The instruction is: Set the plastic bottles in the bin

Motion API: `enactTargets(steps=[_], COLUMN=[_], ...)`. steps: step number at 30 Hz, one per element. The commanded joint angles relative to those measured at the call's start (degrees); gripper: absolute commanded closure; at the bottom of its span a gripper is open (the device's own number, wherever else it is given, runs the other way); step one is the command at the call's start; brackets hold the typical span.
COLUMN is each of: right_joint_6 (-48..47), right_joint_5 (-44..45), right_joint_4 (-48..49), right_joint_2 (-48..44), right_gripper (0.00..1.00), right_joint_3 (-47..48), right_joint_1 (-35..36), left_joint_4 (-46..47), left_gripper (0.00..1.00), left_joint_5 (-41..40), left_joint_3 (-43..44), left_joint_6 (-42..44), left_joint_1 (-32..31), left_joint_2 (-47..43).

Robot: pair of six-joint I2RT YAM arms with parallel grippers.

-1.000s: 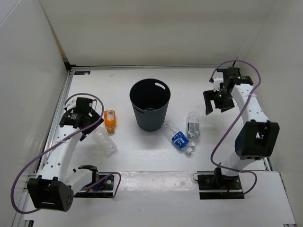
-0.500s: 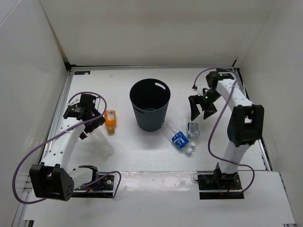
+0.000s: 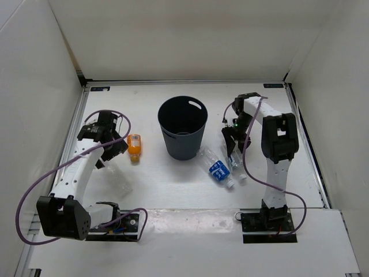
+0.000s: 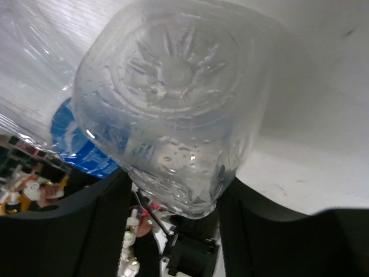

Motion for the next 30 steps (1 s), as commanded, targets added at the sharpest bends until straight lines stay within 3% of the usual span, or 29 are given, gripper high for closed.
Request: enactTargets(steps=[1, 6, 13, 18, 21, 25, 28, 30], right_joint_6=[1.8, 1.5, -2.0, -3.4, -3.8, -1.2, 4.1, 12.7], right_joint_5=[2.9, 3.6, 4.6, -1.3, -5.4, -9.4, -20.0, -33.1], right_joint_4=[-3.5, -3.8, -5.2, -4.8, -4.9, -0.9, 9.0, 22.1], right_joint_2=[0.0, -2.2, -12.7, -14.5, -14.3, -14.7, -15.9, -17.2], right_gripper=[0.48, 0.60, 0.66, 0.78, 1.00, 1.00, 1.00, 1.00], right_joint_3=[1.6, 1.5, 9.2, 26.1, 37.5, 49.5, 51.4, 47.9], right_joint_1=[1.0, -0.4, -1.8, -6.7, -10.0, -9.9, -10.4, -11.1], left_joint_4=[-0.5, 0.6, 3.5, 6.4, 8.0, 8.1, 6.7, 5.5], left_gripper=[0.00, 0.00, 0.00, 0.00, 0.00, 0.00, 0.00, 0.00], left_joint_5=[-0.9, 0.3, 1.2, -1.2, -2.7, -6.2, -9.7, -10.6], left_joint_3=[2.4, 4.4, 5.7, 5.9, 6.9, 7.8, 7.4, 6.4], left_joint_6=[0.9, 1.7, 1.8, 1.3, 1.7, 1.4, -1.7, -2.4], left_joint_1=[0.0, -0.1, -0.5, -1.0, -1.1, -1.3, -1.2, -1.0], left_joint_2=[1.6, 5.5, 9.0, 8.3, 7.3, 4.9, 1.7, 0.0])
